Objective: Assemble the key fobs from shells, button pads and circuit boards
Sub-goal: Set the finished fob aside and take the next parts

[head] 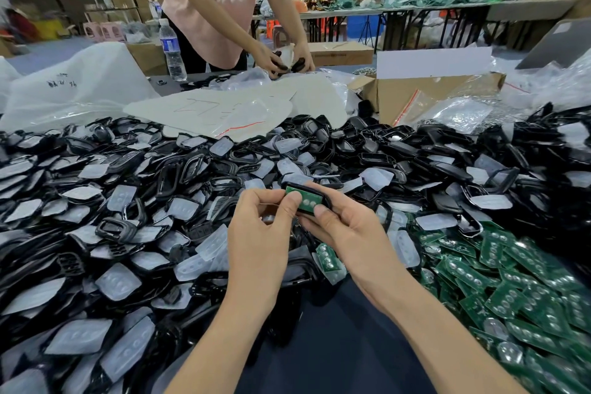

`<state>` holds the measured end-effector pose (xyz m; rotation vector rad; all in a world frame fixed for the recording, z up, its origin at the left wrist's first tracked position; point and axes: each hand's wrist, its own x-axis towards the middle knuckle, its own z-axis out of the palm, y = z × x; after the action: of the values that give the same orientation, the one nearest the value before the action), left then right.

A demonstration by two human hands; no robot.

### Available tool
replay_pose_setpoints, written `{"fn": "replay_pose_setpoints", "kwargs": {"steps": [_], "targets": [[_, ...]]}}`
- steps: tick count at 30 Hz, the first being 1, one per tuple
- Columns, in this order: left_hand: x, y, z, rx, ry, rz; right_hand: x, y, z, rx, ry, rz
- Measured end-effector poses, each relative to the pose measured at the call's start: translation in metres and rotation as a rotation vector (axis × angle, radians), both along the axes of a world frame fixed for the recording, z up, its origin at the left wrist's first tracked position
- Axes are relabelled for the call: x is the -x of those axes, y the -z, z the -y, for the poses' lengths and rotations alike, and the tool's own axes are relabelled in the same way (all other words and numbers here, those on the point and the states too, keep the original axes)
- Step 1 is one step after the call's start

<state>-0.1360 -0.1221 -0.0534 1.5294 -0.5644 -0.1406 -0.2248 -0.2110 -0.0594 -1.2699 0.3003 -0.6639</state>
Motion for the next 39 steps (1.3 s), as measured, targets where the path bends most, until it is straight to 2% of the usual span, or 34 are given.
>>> {"fn": "replay_pose_setpoints", "kwargs": {"steps": [21, 27, 34, 37, 39], "targets": [[0.002, 0.0, -0.001, 0.068, 0.077, -0.063, 0.002, 0.002, 0.004, 0.117, 0.022, 0.002], [0.0, -0.002, -0.003, 0.043, 0.126, 0.021, 0.004, 0.004, 0.009, 0.139, 0.043, -0.006], [-0.004, 0.0, -0.006, -0.052, 0.093, 0.208, 0.008, 0.006, 0.018, 0.561, 0.173, -0.22], [-0.004, 0.0, -0.009, -0.094, 0.09, 0.32, 0.008, 0.006, 0.017, 0.658, 0.198, -0.252], [-0.006, -0.001, -0.014, -0.112, 0.092, 0.362, 0.008, 0.006, 0.017, 0.638, 0.23, -0.219]]}}
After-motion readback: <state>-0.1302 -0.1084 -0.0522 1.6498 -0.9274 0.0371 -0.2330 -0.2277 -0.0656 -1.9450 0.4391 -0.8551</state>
